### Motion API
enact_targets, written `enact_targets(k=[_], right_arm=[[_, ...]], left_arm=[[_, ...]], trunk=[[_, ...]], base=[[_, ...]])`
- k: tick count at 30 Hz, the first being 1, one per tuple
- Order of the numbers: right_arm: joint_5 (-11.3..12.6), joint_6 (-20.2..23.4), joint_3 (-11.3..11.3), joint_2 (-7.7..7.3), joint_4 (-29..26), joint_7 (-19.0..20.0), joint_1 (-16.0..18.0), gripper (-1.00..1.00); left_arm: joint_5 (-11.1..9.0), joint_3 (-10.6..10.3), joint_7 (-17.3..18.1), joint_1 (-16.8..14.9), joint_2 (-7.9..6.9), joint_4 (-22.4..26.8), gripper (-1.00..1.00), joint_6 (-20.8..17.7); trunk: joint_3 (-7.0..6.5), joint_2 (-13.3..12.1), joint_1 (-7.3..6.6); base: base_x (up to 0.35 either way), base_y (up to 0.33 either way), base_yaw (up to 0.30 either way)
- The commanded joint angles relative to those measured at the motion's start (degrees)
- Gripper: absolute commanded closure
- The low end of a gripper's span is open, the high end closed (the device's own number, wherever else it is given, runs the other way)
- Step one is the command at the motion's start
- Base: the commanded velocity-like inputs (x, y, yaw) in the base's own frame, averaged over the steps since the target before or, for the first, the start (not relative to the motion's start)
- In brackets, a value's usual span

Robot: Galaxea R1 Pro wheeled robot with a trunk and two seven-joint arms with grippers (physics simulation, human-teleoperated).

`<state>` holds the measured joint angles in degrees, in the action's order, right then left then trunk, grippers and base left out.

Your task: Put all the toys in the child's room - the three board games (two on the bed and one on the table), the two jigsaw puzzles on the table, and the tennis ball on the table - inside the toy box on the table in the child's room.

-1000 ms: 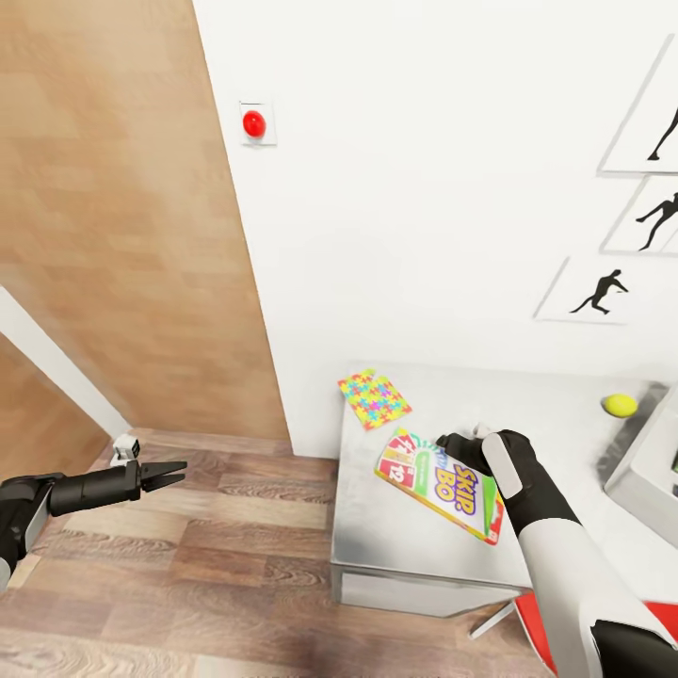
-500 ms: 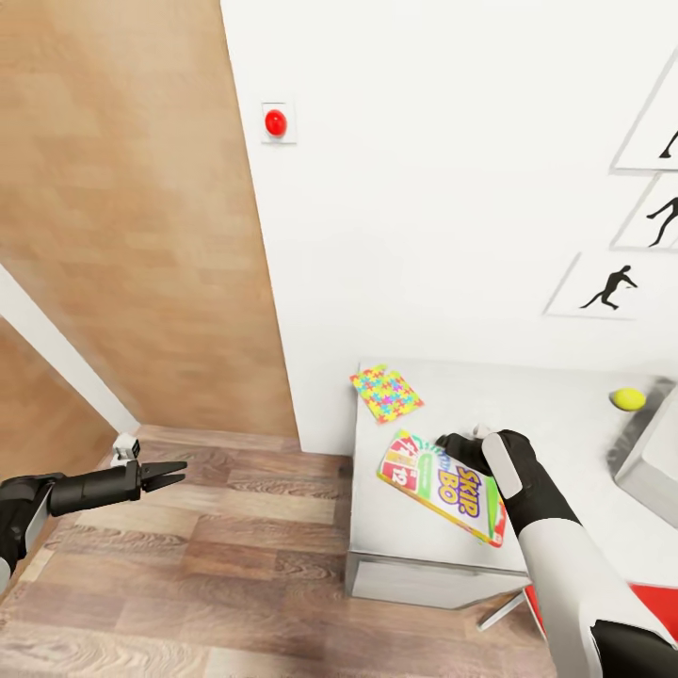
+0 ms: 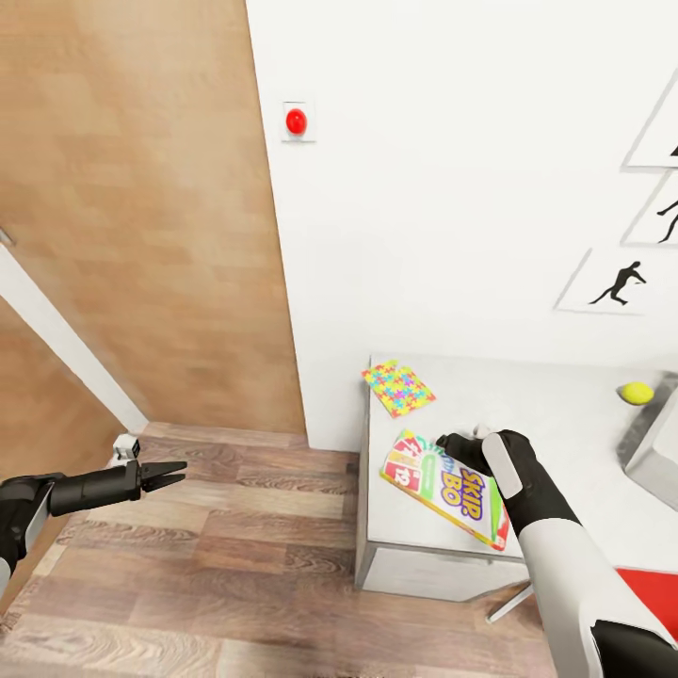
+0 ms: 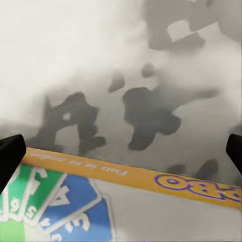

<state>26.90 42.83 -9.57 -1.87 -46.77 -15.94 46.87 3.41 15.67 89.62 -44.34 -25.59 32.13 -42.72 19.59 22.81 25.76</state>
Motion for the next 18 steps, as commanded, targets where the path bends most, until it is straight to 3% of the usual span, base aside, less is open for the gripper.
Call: enact_targets(k=[1, 18], right_arm=[[0.6, 0.2, 0.0, -0.02, -0.1, -0.5, 0.0, -1.0], [0.6, 0.2, 0.0, -0.04, -0.1, -0.4, 0.1, -1.0]], left_arm=[[0.4, 0.1, 0.4, 0.0, 0.02, 0.0, -1.0, -0.6], [0.4, 0.2, 0.4, 0.0, 0.02, 0.0, -1.0, -0.6]], trunk=[[0.1, 0.1, 0.03], [0.1, 0.1, 0.03]], base=[[-0.076, 0.145, 0.0], [-0.027, 0.101, 0.0]])
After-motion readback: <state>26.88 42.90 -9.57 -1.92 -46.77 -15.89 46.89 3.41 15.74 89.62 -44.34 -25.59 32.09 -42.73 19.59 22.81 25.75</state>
